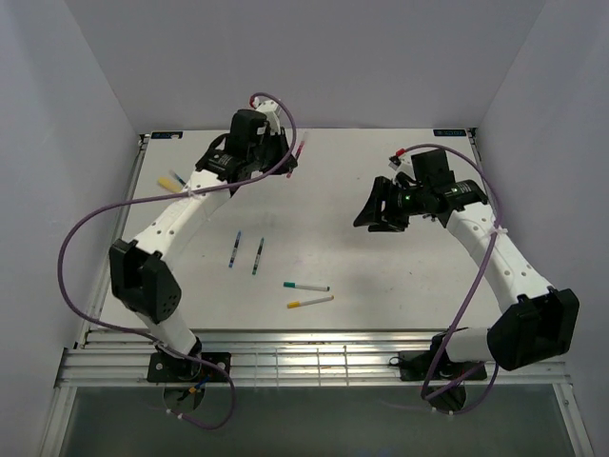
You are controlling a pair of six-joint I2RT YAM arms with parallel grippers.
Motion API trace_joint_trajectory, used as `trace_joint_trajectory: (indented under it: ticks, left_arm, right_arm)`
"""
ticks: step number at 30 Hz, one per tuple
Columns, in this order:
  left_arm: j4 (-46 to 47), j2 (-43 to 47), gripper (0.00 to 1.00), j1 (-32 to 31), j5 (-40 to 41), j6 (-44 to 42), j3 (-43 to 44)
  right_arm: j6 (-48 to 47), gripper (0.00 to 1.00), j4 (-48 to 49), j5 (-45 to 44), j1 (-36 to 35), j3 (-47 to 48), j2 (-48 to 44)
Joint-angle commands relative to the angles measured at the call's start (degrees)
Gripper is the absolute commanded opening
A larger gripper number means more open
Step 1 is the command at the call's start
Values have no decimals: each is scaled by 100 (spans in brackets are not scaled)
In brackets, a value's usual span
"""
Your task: Open the pen caps
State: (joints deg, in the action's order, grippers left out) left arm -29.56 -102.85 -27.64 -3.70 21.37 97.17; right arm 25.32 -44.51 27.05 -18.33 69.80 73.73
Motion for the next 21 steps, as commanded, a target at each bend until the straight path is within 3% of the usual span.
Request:
trace_joint_trajectory:
  ticks: [1,8,14,21]
  left_arm:
    - [-208,993,0,-66,-1227,131,-715]
    - [-217,2813,0,-224,-1264,684,-2524]
    - [-471,3402,0,-242,-1325,650,-2878]
    - [-656,3570,0,-251,-1299,579,-2852]
  right_arm:
    - [455,59,697,843,57,481,430]
    - [1773,59,2103,1628,40,1018,1099]
    - [2477,65,3035,1655,-267,1010,1450]
    - [2724,64,3265,1584,-654,1053,1758]
